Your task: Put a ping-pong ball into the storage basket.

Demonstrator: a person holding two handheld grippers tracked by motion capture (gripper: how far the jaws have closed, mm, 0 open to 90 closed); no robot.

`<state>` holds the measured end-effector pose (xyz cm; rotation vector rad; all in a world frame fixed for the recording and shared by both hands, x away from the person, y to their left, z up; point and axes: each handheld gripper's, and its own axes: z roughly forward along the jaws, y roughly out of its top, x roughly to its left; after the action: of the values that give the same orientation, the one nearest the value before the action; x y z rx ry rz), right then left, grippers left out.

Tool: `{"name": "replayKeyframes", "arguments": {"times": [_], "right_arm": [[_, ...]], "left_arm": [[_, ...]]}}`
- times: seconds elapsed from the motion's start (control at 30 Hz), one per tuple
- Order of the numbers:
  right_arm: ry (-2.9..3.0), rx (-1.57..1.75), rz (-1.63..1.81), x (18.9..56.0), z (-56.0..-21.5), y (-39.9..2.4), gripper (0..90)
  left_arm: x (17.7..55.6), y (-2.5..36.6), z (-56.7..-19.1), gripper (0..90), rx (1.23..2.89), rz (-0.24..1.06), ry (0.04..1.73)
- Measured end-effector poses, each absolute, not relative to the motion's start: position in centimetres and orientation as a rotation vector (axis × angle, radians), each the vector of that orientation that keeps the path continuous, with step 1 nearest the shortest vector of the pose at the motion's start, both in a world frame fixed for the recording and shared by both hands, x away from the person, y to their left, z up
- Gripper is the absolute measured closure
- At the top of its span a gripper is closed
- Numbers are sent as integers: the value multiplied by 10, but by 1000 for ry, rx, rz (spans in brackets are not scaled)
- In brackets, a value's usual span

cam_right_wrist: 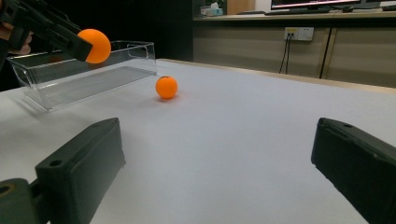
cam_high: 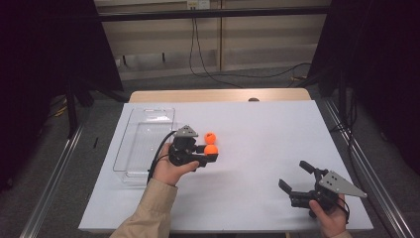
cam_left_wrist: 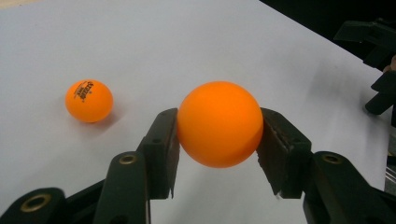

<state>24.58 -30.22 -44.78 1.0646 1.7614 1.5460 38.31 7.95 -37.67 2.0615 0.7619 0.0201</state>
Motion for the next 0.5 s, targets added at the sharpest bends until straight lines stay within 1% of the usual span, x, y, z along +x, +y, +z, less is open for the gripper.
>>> {"name": "replayKeyframes", "arguments": {"times": [0.5], "right_arm": [[1762, 1063, 1545, 246, -448, -302, 19]], "left_arm": [[385, 86, -374, 509, 2049, 32, 791]]}}
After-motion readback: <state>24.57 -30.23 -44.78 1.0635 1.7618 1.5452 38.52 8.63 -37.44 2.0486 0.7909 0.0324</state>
